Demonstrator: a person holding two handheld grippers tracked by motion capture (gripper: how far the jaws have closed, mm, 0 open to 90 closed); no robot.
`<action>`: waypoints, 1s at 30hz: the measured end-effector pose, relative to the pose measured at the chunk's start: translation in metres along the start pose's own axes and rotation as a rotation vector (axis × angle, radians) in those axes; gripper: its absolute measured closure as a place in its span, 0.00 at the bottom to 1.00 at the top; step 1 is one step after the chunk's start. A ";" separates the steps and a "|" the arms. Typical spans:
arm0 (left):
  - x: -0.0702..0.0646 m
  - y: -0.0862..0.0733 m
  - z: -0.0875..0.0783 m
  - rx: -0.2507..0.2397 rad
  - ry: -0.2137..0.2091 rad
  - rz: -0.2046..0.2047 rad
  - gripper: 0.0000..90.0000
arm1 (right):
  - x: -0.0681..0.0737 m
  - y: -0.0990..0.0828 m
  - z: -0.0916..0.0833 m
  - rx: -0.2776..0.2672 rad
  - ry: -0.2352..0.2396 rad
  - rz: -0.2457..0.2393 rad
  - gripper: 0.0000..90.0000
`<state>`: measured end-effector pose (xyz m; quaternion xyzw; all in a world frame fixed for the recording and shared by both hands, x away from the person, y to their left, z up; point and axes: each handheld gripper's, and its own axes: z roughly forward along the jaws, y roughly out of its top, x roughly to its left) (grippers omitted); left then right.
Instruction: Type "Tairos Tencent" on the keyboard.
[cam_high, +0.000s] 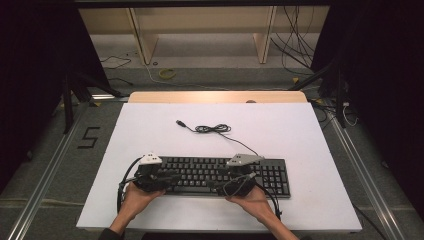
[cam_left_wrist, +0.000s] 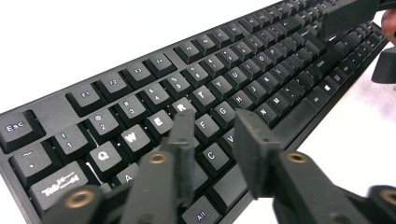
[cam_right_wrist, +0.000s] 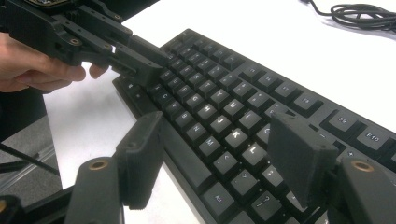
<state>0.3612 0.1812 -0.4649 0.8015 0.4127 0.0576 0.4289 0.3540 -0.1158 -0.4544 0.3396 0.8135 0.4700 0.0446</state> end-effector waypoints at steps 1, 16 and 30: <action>0.001 0.000 -0.001 -0.001 0.004 0.000 0.68 | 0.000 0.000 0.000 0.001 0.000 0.000 0.41; 0.006 0.002 -0.007 -0.054 0.030 -0.043 0.48 | 0.000 0.001 0.003 0.003 0.000 -0.002 0.41; 0.013 0.010 -0.006 -0.070 0.055 -0.063 0.42 | 0.002 0.001 0.003 0.003 0.006 -0.003 0.40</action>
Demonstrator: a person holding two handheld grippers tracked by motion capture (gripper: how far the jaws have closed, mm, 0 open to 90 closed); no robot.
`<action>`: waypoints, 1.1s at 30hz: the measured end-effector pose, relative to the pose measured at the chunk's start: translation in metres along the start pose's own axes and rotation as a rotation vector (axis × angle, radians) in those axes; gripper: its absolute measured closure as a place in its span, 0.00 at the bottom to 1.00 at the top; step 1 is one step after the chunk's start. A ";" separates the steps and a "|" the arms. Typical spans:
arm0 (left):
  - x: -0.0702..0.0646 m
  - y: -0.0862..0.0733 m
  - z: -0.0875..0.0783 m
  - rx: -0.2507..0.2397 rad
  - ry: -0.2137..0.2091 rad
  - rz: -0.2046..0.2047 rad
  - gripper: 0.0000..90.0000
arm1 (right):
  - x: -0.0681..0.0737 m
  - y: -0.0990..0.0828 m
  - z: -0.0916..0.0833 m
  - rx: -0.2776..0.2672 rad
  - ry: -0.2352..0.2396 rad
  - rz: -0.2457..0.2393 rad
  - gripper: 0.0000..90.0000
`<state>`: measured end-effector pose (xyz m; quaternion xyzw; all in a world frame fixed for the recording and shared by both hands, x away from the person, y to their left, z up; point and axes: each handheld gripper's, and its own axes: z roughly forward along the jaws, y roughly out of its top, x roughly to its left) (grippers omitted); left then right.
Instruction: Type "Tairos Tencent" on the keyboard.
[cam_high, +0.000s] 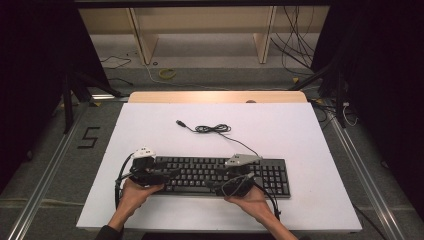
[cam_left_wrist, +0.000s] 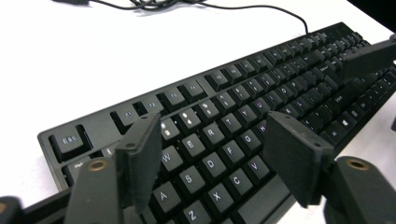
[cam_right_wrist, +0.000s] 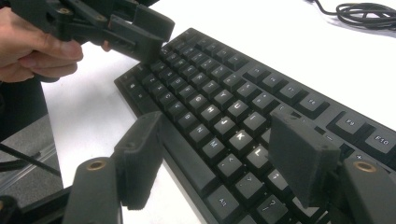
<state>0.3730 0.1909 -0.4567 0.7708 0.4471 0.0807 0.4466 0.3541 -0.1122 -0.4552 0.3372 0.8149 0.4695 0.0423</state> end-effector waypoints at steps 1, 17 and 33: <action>0.000 0.001 0.000 -0.001 0.005 0.001 0.43 | 0.000 0.000 0.000 0.000 0.000 -0.001 0.40; 0.003 0.005 0.015 0.061 0.006 0.032 0.84 | 0.001 0.000 -0.002 -0.006 0.005 -0.003 0.39; 0.002 0.002 0.031 0.131 0.041 0.067 0.99 | 0.001 0.000 -0.002 -0.004 0.006 -0.002 0.39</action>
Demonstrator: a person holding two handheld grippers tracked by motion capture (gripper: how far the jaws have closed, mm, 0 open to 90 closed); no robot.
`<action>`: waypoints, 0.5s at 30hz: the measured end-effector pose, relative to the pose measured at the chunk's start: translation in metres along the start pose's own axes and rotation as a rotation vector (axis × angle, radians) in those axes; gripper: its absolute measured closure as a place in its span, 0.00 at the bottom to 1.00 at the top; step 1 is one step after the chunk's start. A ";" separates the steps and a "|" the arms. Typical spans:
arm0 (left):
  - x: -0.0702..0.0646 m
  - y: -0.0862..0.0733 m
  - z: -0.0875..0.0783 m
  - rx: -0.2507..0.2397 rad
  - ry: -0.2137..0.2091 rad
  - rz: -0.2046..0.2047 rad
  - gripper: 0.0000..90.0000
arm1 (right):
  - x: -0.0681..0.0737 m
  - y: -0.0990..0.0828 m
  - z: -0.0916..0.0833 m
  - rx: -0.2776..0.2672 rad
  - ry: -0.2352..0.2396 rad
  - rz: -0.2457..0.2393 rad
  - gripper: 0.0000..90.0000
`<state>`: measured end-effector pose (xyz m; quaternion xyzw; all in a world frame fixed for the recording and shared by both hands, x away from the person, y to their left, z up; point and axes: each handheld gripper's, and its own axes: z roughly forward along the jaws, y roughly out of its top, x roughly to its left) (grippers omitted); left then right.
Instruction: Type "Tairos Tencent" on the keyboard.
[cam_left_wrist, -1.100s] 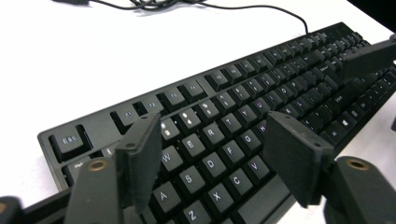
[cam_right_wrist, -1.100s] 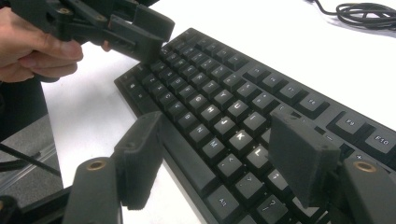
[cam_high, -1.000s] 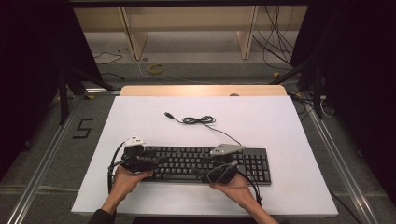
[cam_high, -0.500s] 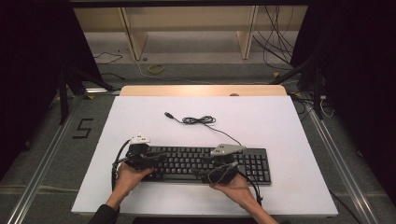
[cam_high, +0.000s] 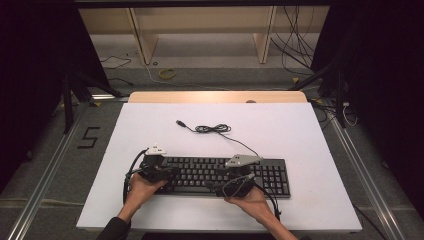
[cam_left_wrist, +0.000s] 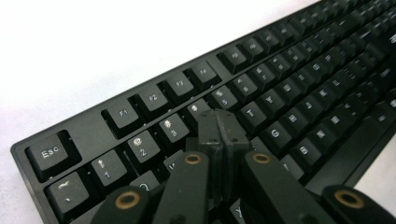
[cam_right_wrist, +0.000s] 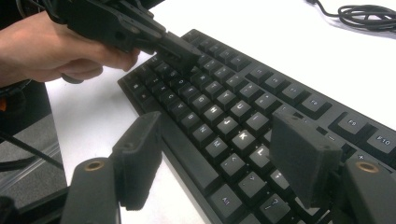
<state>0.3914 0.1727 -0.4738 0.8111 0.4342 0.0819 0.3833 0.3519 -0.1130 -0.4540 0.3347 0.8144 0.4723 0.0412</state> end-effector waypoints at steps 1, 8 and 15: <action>0.000 -0.001 0.001 0.006 0.000 -0.002 0.99 | 0.000 0.000 0.000 0.000 0.000 0.001 0.39; 0.000 -0.002 0.003 0.009 0.008 -0.002 0.99 | 0.000 0.000 0.000 0.000 -0.002 -0.001 0.39; 0.000 -0.002 0.001 0.000 0.003 -0.015 0.98 | 0.000 0.000 0.000 -0.002 -0.003 -0.001 0.40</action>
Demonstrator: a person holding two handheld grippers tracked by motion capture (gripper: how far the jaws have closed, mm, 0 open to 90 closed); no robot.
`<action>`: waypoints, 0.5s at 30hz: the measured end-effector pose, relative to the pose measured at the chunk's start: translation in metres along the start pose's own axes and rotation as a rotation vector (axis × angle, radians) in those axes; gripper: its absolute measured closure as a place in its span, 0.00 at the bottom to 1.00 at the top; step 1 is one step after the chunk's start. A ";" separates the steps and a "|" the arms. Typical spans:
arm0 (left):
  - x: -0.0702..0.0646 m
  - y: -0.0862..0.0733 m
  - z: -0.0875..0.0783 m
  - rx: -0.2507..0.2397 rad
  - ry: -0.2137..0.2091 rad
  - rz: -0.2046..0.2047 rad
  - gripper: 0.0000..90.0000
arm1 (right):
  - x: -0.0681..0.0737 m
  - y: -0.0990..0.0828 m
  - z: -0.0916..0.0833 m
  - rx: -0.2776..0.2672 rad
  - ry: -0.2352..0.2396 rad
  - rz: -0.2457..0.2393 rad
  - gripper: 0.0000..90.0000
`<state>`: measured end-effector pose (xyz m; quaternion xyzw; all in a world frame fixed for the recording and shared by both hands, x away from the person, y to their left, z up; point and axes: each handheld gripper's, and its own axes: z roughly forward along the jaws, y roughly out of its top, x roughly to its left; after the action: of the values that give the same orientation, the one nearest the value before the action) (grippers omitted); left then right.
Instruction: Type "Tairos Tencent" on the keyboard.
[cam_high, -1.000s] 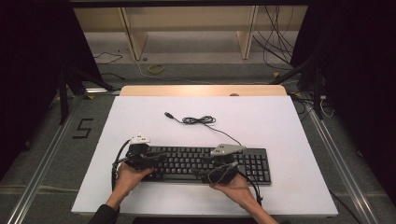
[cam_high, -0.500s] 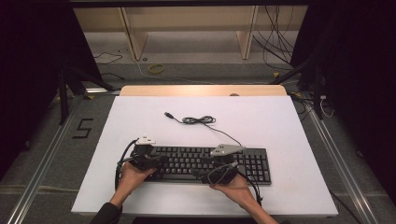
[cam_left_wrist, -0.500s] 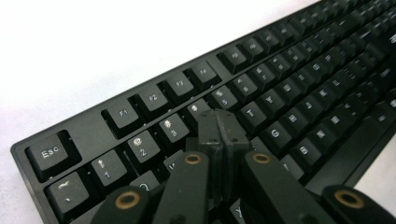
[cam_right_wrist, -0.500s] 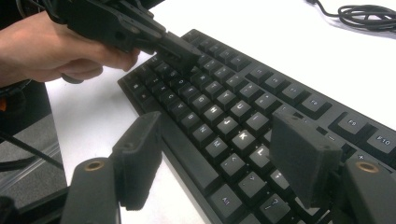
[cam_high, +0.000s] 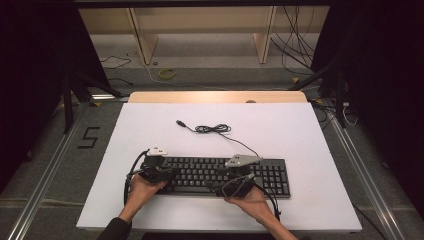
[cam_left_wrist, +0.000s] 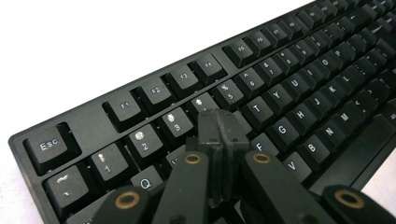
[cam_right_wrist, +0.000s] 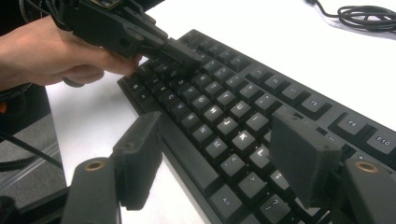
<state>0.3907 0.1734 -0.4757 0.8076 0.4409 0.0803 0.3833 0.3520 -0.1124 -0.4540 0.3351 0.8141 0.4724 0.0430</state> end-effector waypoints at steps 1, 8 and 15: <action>0.000 0.000 -0.001 -0.002 -0.001 -0.004 0.96 | 0.000 0.000 0.000 0.000 0.000 0.000 0.40; 0.000 0.001 -0.014 -0.055 -0.019 -0.012 0.89 | 0.001 0.001 0.003 0.002 0.001 -0.002 0.41; 0.000 -0.003 -0.023 -0.078 -0.047 -0.036 0.75 | 0.001 0.002 0.004 0.000 0.000 -0.005 0.43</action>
<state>0.3781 0.1868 -0.4617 0.7859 0.4426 0.0714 0.4259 0.3540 -0.1081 -0.4545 0.3333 0.8147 0.4724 0.0442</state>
